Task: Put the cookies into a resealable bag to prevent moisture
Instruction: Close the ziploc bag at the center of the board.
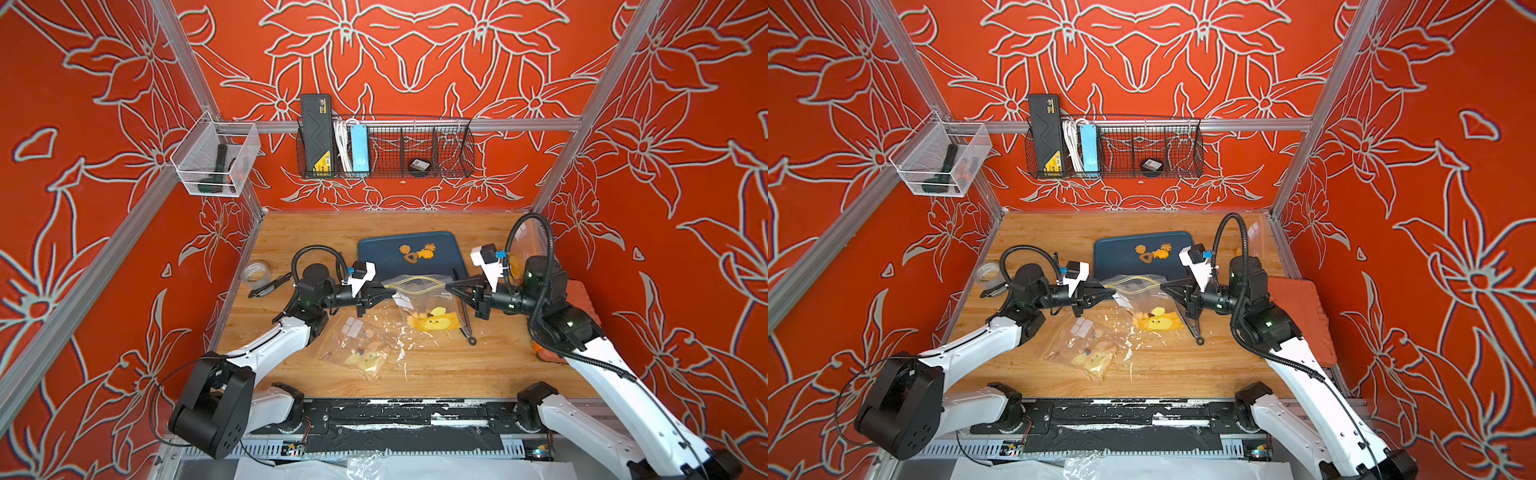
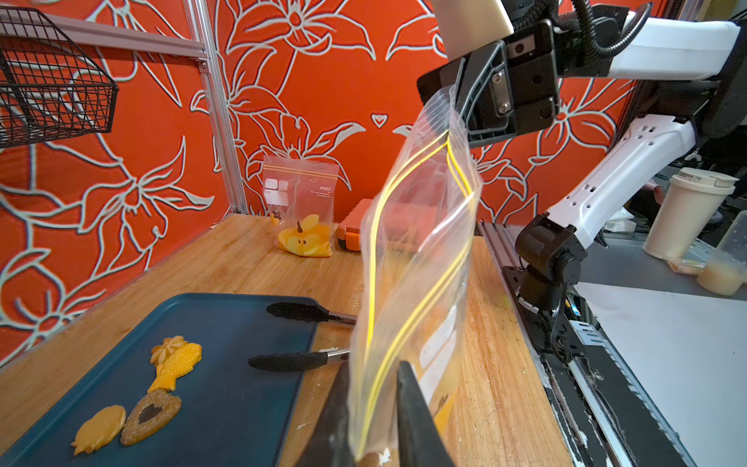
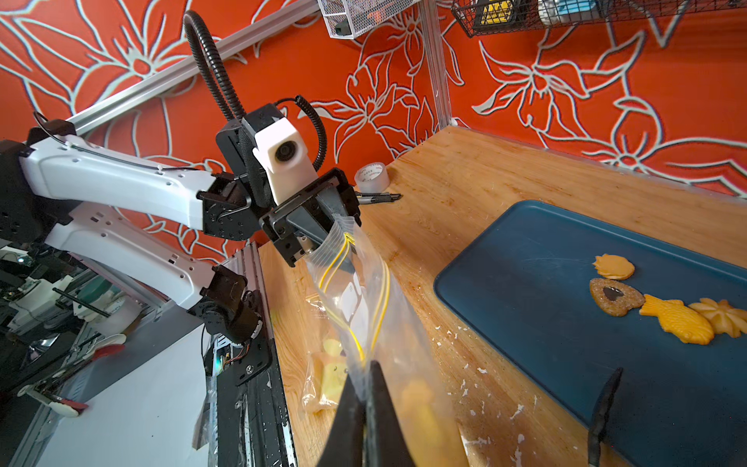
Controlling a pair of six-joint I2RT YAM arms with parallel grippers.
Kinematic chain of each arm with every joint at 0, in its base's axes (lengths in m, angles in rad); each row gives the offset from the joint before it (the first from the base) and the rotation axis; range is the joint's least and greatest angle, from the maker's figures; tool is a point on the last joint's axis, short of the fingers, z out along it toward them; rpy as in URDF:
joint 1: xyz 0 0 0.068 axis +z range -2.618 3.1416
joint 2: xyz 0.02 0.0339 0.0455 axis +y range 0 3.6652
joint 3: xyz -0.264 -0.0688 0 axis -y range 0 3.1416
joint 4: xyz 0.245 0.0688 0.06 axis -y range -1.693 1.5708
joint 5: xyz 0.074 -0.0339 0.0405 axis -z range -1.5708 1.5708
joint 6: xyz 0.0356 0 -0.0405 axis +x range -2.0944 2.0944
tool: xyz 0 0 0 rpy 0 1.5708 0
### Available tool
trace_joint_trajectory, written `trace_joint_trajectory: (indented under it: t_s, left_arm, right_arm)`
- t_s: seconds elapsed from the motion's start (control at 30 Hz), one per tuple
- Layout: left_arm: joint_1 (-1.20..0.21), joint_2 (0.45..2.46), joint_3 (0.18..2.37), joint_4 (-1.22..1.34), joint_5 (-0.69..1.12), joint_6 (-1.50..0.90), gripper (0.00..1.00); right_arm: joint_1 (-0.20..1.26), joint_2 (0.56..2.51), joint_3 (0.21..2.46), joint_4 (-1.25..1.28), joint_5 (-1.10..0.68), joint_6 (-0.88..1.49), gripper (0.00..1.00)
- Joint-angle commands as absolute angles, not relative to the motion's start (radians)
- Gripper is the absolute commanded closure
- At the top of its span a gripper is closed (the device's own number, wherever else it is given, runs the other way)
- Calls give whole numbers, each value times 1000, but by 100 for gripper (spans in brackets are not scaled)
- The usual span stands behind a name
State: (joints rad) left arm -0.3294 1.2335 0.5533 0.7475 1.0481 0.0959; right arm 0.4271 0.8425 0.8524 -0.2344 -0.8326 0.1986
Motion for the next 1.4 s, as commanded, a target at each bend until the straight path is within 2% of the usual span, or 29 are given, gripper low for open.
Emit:
trace_joint_trajectory:
  t_s: [0.0, 0.1, 0.2, 0.33, 0.53, 0.67, 0.83, 0.93, 1.07, 1.1, 1.27, 1.37]
  left_arm:
    - [-333, 1216, 552, 768, 1052, 110, 83]
    - [-334, 1214, 552, 766, 1054, 110, 83]
    - [-333, 1212, 552, 754, 1054, 122, 95]
    - [-333, 1213, 557, 731, 1054, 138, 100]
    - [-319, 1196, 580, 616, 1028, 214, 100]
    - [-296, 1177, 640, 388, 911, 326, 100]
    - [-295, 1172, 670, 197, 746, 414, 100]
    - [-295, 1166, 656, 203, 748, 415, 100]
    - [-295, 1184, 655, 207, 798, 422, 100]
    - [-296, 1188, 655, 209, 808, 424, 100]
    - [-296, 1199, 657, 228, 818, 412, 100]
    - [-296, 1205, 658, 231, 829, 406, 100]
  right_arm:
    - [435, 831, 855, -235, -825, 172, 100]
    - [435, 832, 848, -234, -822, 173, 100]
    - [436, 831, 845, -229, -818, 176, 100]
    - [436, 825, 841, -222, -800, 181, 100]
    - [434, 799, 819, -243, -691, 185, 100]
    - [433, 769, 747, -227, -614, 201, 100]
    - [434, 749, 563, -1, -629, 336, 100]
    - [436, 787, 494, 87, -666, 367, 100]
    - [436, 836, 515, 1, -692, 304, 100]
    - [435, 843, 530, -28, -700, 289, 95]
    - [436, 898, 636, -202, -758, 248, 51]
    - [441, 944, 708, -319, -772, 225, 48]
